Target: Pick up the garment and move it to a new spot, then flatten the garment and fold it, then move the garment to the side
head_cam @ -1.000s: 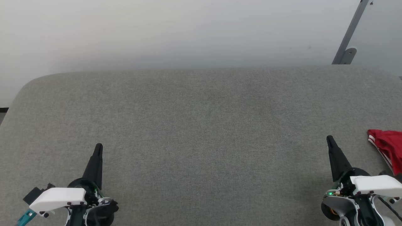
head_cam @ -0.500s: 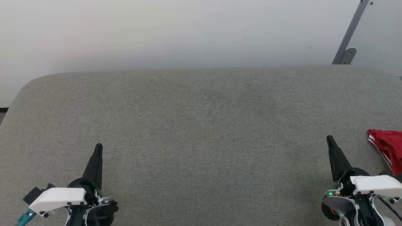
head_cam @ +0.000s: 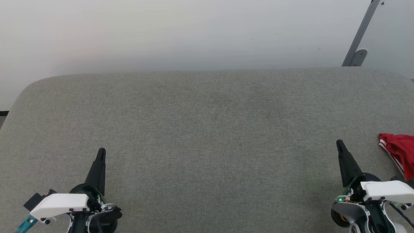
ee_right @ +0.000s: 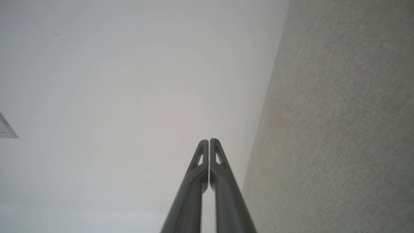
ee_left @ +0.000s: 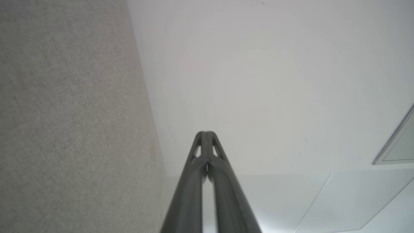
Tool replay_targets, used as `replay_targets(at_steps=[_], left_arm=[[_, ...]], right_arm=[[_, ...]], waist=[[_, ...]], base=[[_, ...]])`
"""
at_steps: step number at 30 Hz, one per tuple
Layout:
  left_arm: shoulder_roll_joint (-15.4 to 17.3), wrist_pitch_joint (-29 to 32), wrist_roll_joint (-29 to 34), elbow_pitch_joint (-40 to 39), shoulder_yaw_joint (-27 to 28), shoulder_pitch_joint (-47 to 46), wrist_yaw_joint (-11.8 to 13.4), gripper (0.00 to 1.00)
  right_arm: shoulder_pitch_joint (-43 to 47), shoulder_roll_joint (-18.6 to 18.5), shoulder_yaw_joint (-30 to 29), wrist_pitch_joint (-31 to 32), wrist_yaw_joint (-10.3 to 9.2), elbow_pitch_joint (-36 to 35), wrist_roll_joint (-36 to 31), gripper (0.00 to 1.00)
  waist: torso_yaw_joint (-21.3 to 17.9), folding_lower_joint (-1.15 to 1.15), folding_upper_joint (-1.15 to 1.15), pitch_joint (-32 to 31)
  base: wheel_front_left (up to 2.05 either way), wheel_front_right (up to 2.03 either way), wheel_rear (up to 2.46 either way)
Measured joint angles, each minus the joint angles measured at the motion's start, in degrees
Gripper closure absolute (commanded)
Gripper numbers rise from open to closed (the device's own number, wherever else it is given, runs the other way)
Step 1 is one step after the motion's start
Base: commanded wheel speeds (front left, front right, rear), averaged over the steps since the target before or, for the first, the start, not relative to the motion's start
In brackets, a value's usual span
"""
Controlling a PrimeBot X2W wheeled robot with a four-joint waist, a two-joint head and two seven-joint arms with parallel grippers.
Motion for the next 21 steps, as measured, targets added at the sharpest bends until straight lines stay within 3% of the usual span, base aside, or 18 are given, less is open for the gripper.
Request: replay_targets(at_steps=[21], left_arm=[[-0.1,0.1,0.1,0.0,0.1,0.0,0.0,1.0]], right_arm=[[0.0,0.0,0.0,0.0,0.0,0.0,0.0,1.0]], waist=[[0.0,0.0,0.0,0.0]], base=[[0.0,0.0,0.0]])
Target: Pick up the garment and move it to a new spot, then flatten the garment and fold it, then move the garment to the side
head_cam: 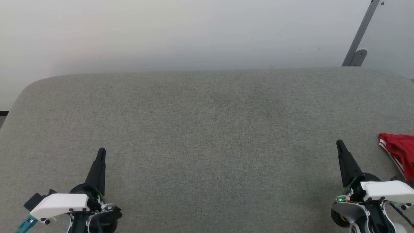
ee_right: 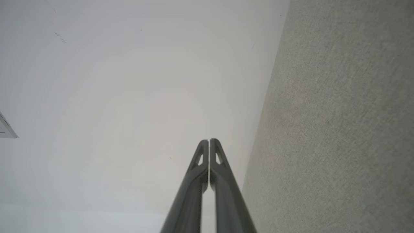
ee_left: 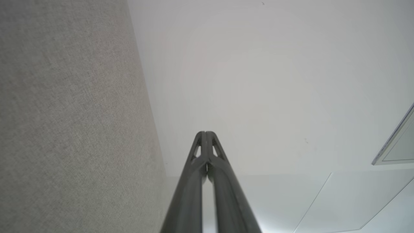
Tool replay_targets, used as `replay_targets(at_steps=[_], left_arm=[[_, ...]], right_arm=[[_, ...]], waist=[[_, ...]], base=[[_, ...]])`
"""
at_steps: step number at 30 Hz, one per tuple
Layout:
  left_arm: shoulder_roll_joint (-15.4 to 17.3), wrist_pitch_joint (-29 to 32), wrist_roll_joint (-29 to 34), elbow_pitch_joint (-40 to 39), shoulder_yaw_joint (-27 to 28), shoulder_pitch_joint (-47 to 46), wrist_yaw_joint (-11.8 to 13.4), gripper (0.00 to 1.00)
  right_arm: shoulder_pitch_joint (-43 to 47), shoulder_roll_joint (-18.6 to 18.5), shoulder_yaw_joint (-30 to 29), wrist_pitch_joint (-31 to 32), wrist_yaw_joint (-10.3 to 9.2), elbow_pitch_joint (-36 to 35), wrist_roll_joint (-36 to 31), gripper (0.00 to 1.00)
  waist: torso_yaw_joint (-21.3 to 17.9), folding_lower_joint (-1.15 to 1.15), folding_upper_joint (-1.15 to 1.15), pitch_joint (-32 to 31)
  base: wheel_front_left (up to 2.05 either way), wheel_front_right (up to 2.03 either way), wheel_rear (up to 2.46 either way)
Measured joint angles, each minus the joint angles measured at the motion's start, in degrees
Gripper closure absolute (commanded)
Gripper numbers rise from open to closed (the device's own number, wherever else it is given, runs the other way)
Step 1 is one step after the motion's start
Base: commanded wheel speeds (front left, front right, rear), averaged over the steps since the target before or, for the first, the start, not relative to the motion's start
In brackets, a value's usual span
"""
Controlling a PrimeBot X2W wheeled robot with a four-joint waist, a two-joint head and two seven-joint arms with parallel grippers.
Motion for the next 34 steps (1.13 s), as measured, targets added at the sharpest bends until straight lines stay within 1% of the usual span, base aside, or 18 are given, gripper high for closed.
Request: replay_targets(at_steps=[34], left_arm=[[-0.1,0.1,0.1,0.0,0.1,0.0,0.0,1.0]], right_arm=[[0.0,0.0,0.0,0.0,0.0,0.0,0.0,1.0]], waist=[[0.0,0.0,0.0,0.0]], base=[[0.0,0.0,0.0]])
